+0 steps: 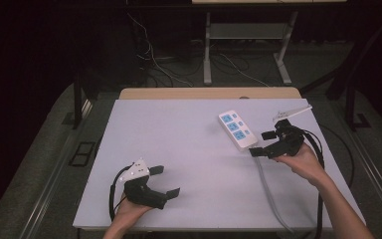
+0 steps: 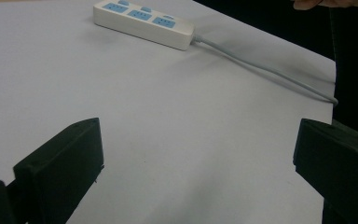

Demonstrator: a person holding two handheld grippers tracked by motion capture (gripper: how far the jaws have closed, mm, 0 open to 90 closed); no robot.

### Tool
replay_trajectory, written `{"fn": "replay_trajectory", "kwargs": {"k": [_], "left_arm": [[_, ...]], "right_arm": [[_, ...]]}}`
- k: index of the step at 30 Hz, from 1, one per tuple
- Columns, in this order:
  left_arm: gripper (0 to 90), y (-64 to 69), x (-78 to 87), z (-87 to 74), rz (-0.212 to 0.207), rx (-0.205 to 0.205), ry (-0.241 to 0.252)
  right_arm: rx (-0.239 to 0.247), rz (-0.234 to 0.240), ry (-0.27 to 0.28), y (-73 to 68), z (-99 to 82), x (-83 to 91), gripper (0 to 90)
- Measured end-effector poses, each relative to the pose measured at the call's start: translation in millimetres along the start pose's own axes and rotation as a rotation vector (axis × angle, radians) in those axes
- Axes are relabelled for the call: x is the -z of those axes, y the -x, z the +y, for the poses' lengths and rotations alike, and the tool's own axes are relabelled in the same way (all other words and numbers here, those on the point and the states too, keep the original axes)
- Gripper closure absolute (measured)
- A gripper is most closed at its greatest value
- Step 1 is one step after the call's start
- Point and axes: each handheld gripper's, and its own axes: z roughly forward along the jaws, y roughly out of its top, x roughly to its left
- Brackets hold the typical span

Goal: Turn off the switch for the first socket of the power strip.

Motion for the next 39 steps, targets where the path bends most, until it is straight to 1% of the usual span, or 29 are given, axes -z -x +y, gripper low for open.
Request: {"fn": "replay_trajectory", "kwargs": {"k": [8, 16, 23, 30, 33, 39], "left_arm": [[0.1, 0.2, -0.2, 0.0, -0.004, 0.003, 0.002], [0.0, 0.6, -0.6, 0.0, -0.006, 0.003, 0.0], [0.1, 0.5, 0.1, 0.1, -0.004, 0.003, 0.004], [0.0, 0.1, 0.4, 0.0, -0.004, 0.006, 0.006], [0.0, -0.3, 0.7, 0.0, -0.008, 0.014, 0.011], [0.1, -0.4, 0.8, 0.0, -0.006, 0.013, 0.011]], "right_arm": [[-0.001, 0.001, -0.006, 4.3, 8.6, -1.8, 0.5], [0.012, 0.0, -0.016, 7.5, 19.4, -5.9, 0.5], [0.016, -0.015, -0.032, 11.7, 27.8, -11.1, 0.5], [0.006, -0.03, -0.037, 18.3, 36.3, -14.1, 0.5], [0.006, -0.033, -0.033, 19.8, 38.2, -14.5, 0.5], [-0.013, -0.042, -0.03, 25.2, 42.9, -17.2, 0.5]]}}
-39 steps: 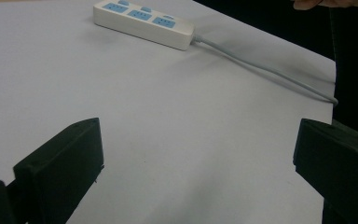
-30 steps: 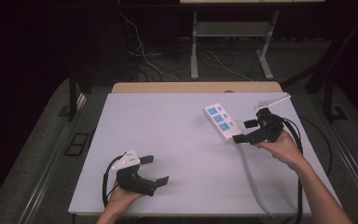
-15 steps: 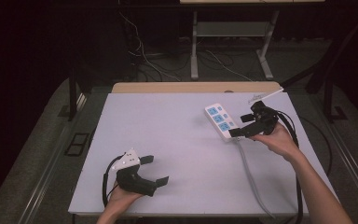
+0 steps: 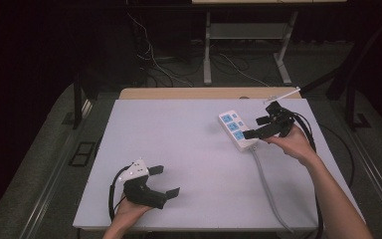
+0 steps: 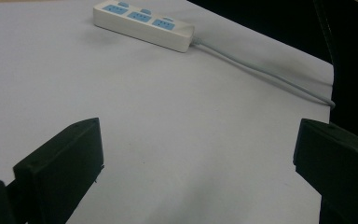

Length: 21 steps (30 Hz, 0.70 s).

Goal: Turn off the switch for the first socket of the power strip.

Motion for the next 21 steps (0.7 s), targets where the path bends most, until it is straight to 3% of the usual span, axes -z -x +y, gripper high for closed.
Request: {"fn": "replay_trajectory", "kwargs": {"k": [14, 21], "left_arm": [[0.0, -0.4, -1.1, 0.0, -0.003, -0.004, -0.006], [0.0, -0.7, -0.8, 0.0, -0.002, -0.004, -0.006]], "right_arm": [[-0.055, -0.023, 0.021, 16.5, 3.4, -5.8, 0.5], [-0.09, -0.024, 0.061, 25.9, 2.9, -6.8, 0.5]]}}
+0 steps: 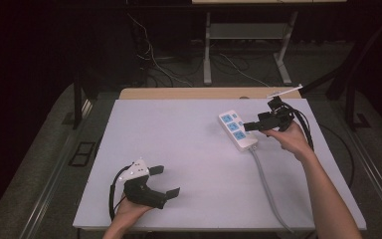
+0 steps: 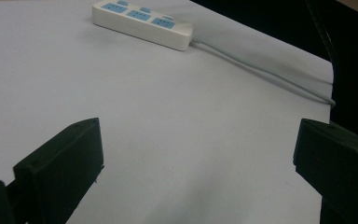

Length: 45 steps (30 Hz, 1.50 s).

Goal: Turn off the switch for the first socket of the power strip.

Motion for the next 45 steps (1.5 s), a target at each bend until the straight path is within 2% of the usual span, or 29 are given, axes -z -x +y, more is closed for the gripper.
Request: {"fn": "replay_trajectory", "kwargs": {"k": [6, 8, 10, 12, 15, 17, 19, 24, 31, 36, 43, 45], "left_arm": [[0.0, 0.0, -0.2, -0.1, 0.001, -0.001, -0.004], [0.0, 0.0, -0.2, -0.1, 0.0, -0.002, -0.005], [0.1, 0.1, -0.2, -0.1, 0.0, -0.003, -0.005], [0.0, 0.0, -0.2, -0.1, 0.0, -0.003, -0.005], [0.0, -0.2, -0.6, -0.1, -0.001, -0.002, -0.006], [0.1, -0.1, -0.8, -0.1, -0.001, -0.002, -0.007], [0.0, 0.1, -0.8, -0.1, -0.001, -0.003, -0.007], [0.1, -0.3, -0.6, -0.1, 0.002, -0.003, -0.006], [0.0, -0.6, -0.6, 0.0, 0.003, -0.003, -0.005], [0.1, -0.8, -0.7, 0.0, 0.002, -0.002, -0.005], [0.1, -0.9, -0.1, 0.0, 0.003, -0.003, -0.004], [0.0, -0.8, -0.2, -0.1, 0.003, -0.003, -0.004]], "right_arm": [[-0.031, -0.017, 0.034, 7.9, 0.1, 0.5, 0.7], [-0.034, -0.021, 0.044, 10.2, -0.4, 0.9, 9.6], [-0.044, -0.033, 0.045, 12.3, -0.6, 0.1, 9.9], [-0.046, -0.048, 0.043, 14.6, -0.8, -1.8, 16.1], [-0.049, -0.06, 0.044, 16.3, -1.2, -3.6, 16.9], [-0.056, -0.073, 0.043, 18.1, -1.9, -6.7, 22.3], [-0.057, -0.077, 0.043, 18.7, -2.0, -7.5, 23.5], [-0.056, -0.101, 0.041, 21.1, -1.9, -10.1, 39.6], [-0.059, -0.103, 0.038, 27.3, -3.2, -10.8, 56.7], [-0.061, -0.084, 0.025, 31.3, -4.7, -13.3, 68.8], [-0.059, -0.062, -0.002, 35.4, -6.6, -21.7, 77.2], [-0.063, -0.052, -0.019, 36.8, -7.6, -26.4, 83.0]]}}
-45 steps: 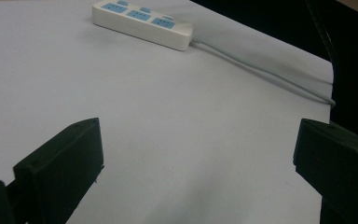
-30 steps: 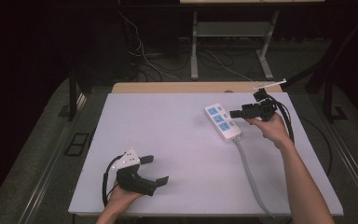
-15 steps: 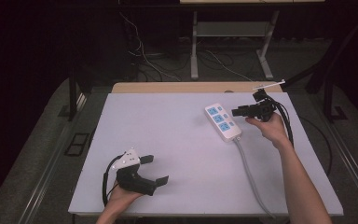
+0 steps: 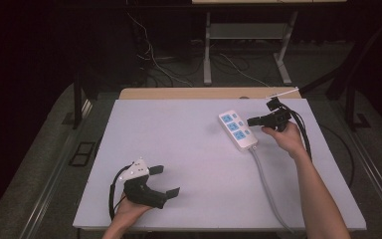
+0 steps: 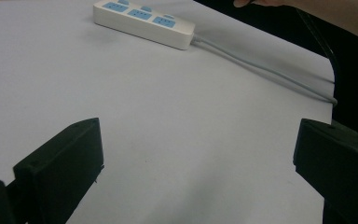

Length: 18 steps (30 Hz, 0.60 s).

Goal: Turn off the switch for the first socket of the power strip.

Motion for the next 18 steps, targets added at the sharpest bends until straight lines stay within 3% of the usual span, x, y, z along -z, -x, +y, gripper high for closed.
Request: {"fn": "replay_trajectory", "kwargs": {"k": [7, 18], "left_arm": [[0.1, -0.7, 0.3, 0.0, 0.0, -0.001, 0.001], [0.1, -0.8, -0.1, 0.0, -0.002, -0.001, -0.001]], "right_arm": [[-0.008, 0.027, -0.011, 2.7, -1.2, -7.6, 89.5], [-0.016, 0.007, -0.055, 7.7, -5.2, -20.8, 89.5]]}}
